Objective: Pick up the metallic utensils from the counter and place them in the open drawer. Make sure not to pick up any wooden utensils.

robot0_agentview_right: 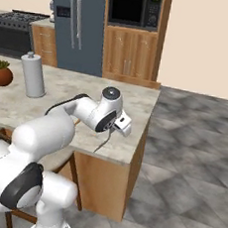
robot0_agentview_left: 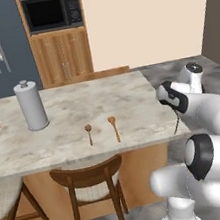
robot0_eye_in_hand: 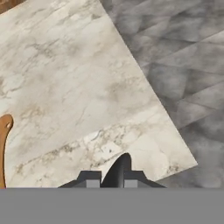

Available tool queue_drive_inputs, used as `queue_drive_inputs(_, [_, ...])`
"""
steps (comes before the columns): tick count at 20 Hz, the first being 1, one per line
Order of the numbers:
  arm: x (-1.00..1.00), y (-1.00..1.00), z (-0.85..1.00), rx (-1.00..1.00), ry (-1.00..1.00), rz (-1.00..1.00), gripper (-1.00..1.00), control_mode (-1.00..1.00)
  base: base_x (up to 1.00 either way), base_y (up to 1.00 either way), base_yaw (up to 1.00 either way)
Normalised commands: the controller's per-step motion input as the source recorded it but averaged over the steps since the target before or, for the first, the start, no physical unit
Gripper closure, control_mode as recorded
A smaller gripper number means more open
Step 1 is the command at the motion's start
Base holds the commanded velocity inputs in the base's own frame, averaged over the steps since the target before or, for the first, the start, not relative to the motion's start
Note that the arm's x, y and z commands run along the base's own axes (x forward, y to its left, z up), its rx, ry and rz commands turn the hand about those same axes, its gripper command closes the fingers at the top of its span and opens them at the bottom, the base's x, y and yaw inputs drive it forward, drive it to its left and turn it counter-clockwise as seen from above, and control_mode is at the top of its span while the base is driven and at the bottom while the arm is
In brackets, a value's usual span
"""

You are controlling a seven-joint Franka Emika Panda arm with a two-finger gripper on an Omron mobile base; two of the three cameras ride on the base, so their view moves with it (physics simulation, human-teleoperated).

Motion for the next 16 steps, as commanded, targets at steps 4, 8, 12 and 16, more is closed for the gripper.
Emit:
queue_drive_inputs(4, [0.00,0.00,0.00,0.00,0.00,0.00,1.00,1.00,0.69,-1.00,-0.15])
queue_drive_inputs(8, [0.00,0.00,0.00,0.00,0.00,0.00,1.00,1.00,0.95,-1.00,-0.12])
queue_drive_inputs(12, [0.00,0.00,0.00,0.00,0.00,0.00,1.00,1.00,0.93,-1.00,-0.07])
queue_drive_inputs(16, [0.00,0.00,0.00,0.00,0.00,0.00,1.00,1.00,-0.01,-1.00,-0.04])
